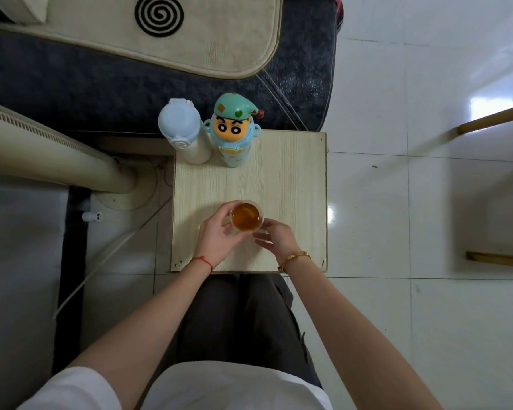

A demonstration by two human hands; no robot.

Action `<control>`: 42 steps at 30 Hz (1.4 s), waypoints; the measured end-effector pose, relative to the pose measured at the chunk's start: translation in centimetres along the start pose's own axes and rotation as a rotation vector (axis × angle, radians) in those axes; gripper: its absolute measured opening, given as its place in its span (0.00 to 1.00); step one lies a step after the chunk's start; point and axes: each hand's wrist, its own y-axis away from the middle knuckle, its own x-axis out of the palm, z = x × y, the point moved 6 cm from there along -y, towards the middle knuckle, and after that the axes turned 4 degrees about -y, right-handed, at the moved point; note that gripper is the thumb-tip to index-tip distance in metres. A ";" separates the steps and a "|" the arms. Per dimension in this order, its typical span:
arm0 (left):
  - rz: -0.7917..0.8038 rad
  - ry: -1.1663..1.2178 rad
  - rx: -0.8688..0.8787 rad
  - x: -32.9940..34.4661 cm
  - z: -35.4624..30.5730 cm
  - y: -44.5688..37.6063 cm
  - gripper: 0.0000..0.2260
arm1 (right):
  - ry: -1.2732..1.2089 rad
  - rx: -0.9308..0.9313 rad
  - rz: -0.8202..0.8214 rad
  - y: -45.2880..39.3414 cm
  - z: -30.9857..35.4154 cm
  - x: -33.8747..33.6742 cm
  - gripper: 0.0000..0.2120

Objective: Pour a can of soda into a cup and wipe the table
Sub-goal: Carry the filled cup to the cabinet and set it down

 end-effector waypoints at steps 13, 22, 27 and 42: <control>0.037 -0.049 -0.044 0.8 1.6 0.6 0.28 | 0.124 -0.027 0.014 -0.1 -0.6 -0.6 0.20; 0.047 -0.385 -0.119 -2.6 -1.5 4.0 0.36 | 0.542 -0.238 -0.086 6.6 2.4 -3.3 0.21; 0.104 -0.527 -0.017 -5.4 -7.6 6.8 0.27 | 0.747 -0.378 -0.118 12.6 5.2 -3.8 0.21; 0.158 -0.826 0.348 -10.3 -24.5 12.1 0.25 | 1.027 -0.747 -0.412 30.4 11.0 -5.9 0.23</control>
